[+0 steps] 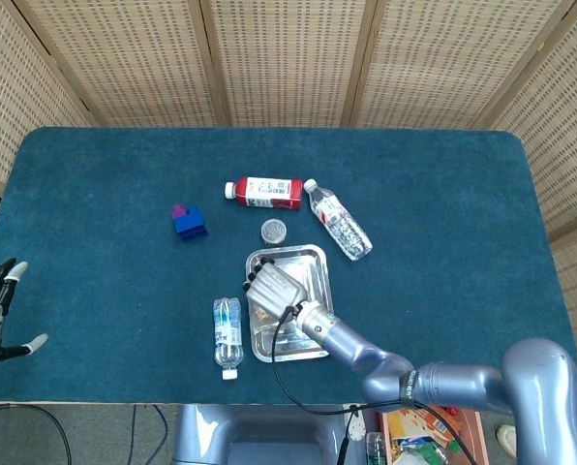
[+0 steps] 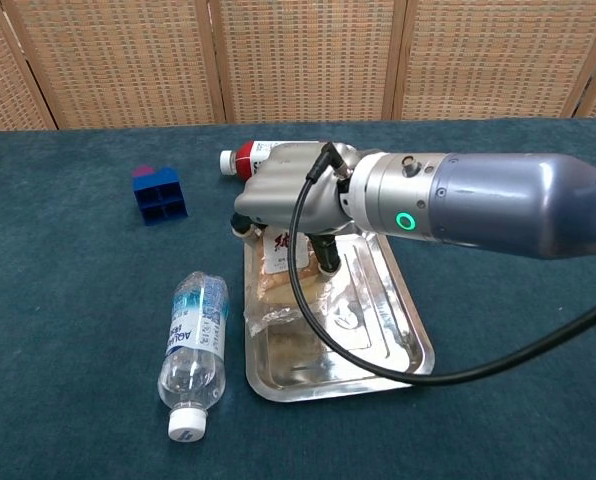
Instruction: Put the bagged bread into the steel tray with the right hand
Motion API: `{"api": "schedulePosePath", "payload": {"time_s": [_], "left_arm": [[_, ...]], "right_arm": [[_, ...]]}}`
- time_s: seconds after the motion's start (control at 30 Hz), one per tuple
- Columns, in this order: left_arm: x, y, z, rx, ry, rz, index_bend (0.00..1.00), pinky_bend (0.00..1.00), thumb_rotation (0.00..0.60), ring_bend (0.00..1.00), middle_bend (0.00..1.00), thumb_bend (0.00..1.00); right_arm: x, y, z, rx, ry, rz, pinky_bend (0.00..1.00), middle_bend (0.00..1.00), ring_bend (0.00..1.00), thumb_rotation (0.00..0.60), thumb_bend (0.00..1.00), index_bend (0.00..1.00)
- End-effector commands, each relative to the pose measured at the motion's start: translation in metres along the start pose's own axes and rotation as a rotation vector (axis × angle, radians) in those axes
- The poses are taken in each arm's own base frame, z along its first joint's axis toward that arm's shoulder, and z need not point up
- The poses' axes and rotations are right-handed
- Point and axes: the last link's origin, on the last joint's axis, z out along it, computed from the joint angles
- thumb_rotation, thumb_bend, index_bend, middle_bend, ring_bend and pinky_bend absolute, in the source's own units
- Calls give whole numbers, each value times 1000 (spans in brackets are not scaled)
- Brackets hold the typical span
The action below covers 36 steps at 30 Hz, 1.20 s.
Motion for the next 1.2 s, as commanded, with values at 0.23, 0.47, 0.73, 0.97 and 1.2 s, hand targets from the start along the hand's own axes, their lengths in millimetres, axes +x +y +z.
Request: {"api": "schedulePosePath", "payload": {"time_s": [0.23, 0.47, 0.73, 0.97, 1.2], "left_arm": [[1, 1, -2, -7, 2, -4, 0, 0, 600, 0, 0, 0], [3, 3, -7, -29, 12, -8, 0, 0, 600, 0, 0, 0], [3, 7, -16, -61, 24, -1, 0, 0, 600, 0, 0, 0], [4, 11, -23, -78, 48, 5, 0, 0, 600, 0, 0, 0], [3, 13, -29, -93, 65, 15, 0, 0, 600, 0, 0, 0]], "right_arm": [[14, 18, -29, -130, -59, -42, 0, 0, 0, 600, 0, 0], [14, 63, -122, -274, 55, 43, 0, 0, 0, 600, 0, 0], [-43, 98, -227, -408, 214, 257, 0, 0, 0, 600, 0, 0], [-94, 84, -299, -539, 189, 405, 0, 0, 0, 600, 0, 0], [-111, 74, -340, -655, 217, 452, 0, 0, 0, 600, 0, 0]]}}
